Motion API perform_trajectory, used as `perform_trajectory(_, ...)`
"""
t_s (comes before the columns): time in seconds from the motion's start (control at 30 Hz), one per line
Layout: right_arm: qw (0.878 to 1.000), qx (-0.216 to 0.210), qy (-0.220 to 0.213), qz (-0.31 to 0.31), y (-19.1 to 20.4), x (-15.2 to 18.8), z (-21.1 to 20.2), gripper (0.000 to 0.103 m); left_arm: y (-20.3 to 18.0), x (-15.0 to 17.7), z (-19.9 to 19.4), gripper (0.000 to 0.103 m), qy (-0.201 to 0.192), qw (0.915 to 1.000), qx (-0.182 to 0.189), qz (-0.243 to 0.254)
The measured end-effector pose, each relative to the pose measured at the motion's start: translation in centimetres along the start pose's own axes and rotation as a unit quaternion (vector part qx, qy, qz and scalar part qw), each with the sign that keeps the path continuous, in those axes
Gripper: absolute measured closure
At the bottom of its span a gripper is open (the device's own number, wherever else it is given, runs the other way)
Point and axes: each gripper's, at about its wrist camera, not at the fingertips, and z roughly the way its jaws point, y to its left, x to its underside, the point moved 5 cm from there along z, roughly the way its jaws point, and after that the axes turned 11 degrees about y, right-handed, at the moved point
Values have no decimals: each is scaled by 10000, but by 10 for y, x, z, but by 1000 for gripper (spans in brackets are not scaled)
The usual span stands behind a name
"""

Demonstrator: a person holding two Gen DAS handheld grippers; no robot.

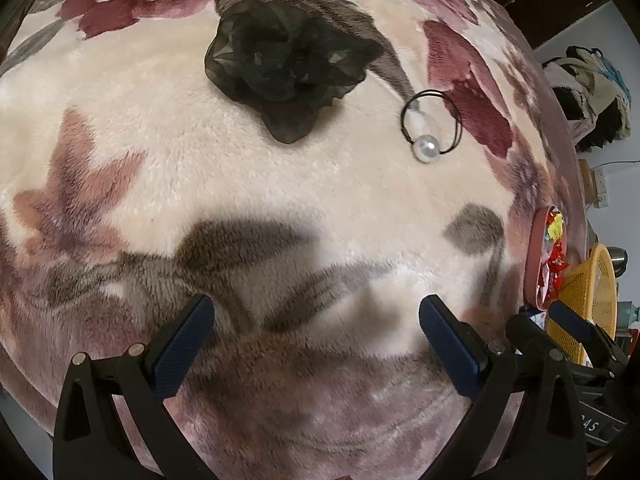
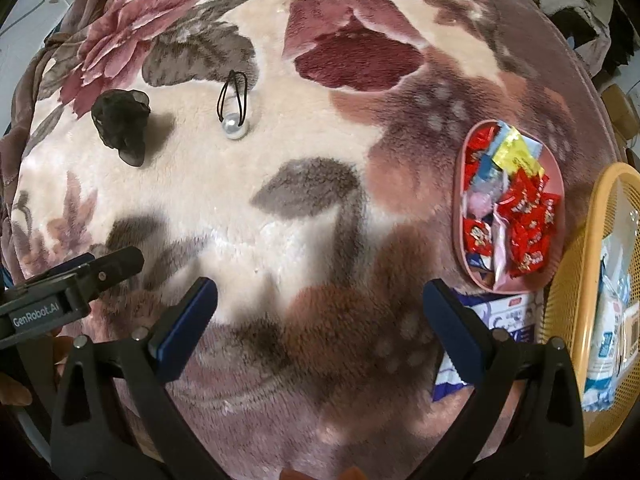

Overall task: Organize soft objects
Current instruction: 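Grasp the black scrunchie with the left tool while the right tool grasps the pearl hair tie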

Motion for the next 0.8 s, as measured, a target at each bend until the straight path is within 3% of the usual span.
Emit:
perform_trajectory(0.6,9999,-51,102,-109,19,-34,22,0,26,-30,11,1,39,9998,25,-204)
perform_trajectory(0.8,9997,-166,55,-180,31,-51,26,0,40,-44,-4,1,-166,9994,94,-281)
